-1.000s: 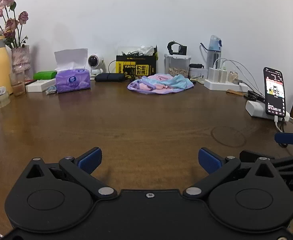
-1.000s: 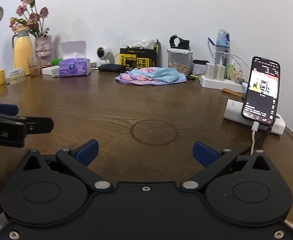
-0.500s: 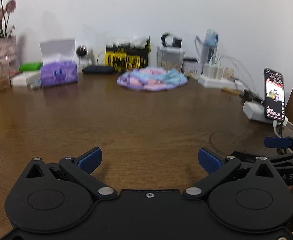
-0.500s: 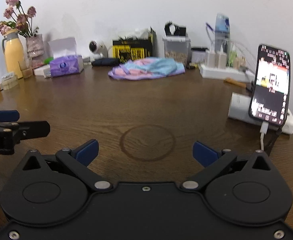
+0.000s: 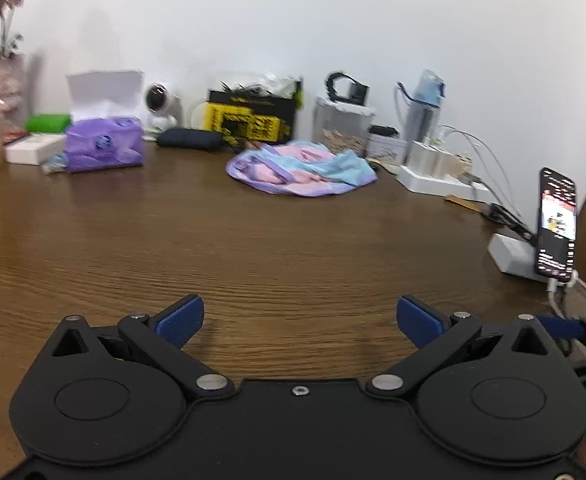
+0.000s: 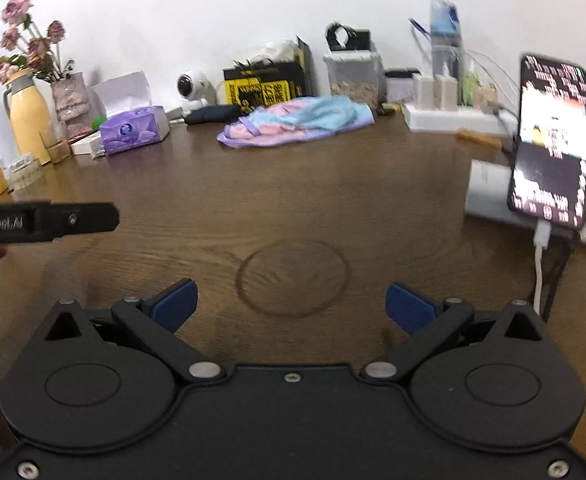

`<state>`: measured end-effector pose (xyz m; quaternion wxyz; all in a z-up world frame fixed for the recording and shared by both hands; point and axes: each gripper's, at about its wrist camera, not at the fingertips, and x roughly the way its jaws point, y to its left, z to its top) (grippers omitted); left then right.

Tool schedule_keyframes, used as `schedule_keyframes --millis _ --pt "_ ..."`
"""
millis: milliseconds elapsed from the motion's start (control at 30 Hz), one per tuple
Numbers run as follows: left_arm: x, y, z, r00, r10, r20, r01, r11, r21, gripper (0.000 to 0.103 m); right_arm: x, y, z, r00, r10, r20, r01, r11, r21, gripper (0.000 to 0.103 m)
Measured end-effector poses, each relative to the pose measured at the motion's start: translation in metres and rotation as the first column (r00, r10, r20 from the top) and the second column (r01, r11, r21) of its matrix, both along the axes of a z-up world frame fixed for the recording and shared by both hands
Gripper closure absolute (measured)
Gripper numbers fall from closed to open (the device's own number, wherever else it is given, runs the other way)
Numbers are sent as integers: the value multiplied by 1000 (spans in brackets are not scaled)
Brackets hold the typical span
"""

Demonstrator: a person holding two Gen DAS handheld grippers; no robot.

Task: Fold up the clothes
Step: 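Grasp the garment's purple-trimmed edge with the right gripper while the left gripper approaches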

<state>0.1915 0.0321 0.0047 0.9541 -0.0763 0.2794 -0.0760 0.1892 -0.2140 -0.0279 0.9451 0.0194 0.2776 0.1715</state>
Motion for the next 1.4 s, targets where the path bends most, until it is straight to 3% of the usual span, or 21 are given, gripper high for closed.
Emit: schedule_keyframes --millis 133,333,433,533,700,800,900,933,967,1033,1133,1267,1400 --pt "13 1 10 1000 -4 22 4 1000 28 0 17 2 13 999 26 41 -26 1000 -10 0" --pt "43 12 31 992 39 117 -51 993 104 0 54 10 26 990 101 96 -100 995 -13 0" --pt "73 23 40 989 85 125 -99 989 111 0 86 26 31 990 122 74 -113 987 -116 0" --pt "110 37 45 984 100 145 -119 984 131 0 136 44 43 991 106 82 -99 991 -89 0" --pt "153 54 36 984 71 162 -112 958 264 0 216 87 38 987 138 86 -131 988 -81 1" --pt "174 62 34 984 74 161 -121 944 307 0 269 119 33 984 173 48 -167 979 -114 1" --pt "192 66 35 971 89 224 -160 932 326 0 311 142 27 979 202 16 -196 966 -168 3" --pt "200 67 35 969 80 234 -157 930 332 0 321 146 25 980 197 -2 -194 964 -179 6" --pt "208 67 35 969 66 239 -145 931 334 0 332 150 21 981 191 -24 -192 963 -190 18" --pt "224 67 33 974 38 225 -111 939 326 0 344 153 15 981 187 -54 -194 962 -193 61" --pt "238 64 27 981 14 194 -73 951 301 0 355 150 7 976 192 -102 -207 964 -168 91" --pt "235 50 14 982 -40 185 -20 950 312 0 341 135 19 982 183 -40 -187 968 -166 94" --pt "224 31 9 978 -83 190 13 939 343 0 303 99 54 983 167 76 -162 984 -72 95"
